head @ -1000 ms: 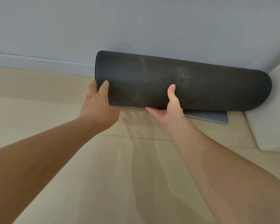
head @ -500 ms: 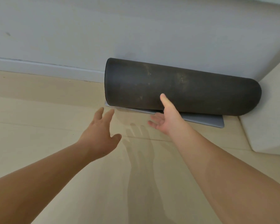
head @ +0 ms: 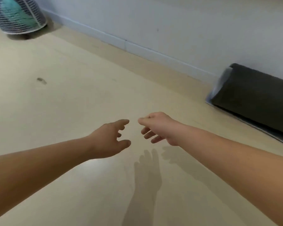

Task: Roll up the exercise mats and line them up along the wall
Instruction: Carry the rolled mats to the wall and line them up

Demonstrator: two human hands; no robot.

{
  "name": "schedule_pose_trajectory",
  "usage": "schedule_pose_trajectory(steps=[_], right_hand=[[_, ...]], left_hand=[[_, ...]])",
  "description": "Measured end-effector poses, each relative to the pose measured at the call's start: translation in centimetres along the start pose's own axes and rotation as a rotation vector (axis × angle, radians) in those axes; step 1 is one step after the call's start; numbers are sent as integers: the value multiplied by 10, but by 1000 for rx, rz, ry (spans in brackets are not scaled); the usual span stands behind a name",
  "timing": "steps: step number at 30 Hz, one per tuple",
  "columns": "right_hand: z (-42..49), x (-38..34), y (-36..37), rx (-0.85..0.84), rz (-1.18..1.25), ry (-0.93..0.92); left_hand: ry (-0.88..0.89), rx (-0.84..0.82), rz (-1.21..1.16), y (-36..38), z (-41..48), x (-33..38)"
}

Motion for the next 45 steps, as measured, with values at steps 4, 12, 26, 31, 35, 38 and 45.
schedule_pose_trajectory(steps=[4,12,26,31,35,38,45], right_hand=[[-27,-81,133,-110,-300,-106],[-70,-168,409,-298,-616,-250],[-80,-63,662,-615,-557,-66],[-74,-46,670,-742,-534,28],[-55,-50,649,-737,-498,80],[-32,-71,629,-582,-508,-27],[-37,-137,606,-487,-407,-294]], left_hand=[[-106,101,-51,-44,-106,-96],[-444,465,-225,-66,-311,-284],[-1277,830,-384,-54,-618,-464],[-1251,842,-224,-67,-585,-450],[-1007,1053,-244,-83,-587,-452],[-1102,984,-299,-69,-605,-463],[-1077,968,-453,-64,-554,-437]])
Point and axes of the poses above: each hand's wrist, its own z-axis towards the middle knuckle, its own y-axis out of the palm, x = y × z, the point moved 10 cm from there along z, towards the middle knuckle, and after that the axes turned 13 degrees about y, right-handed, at the moved point
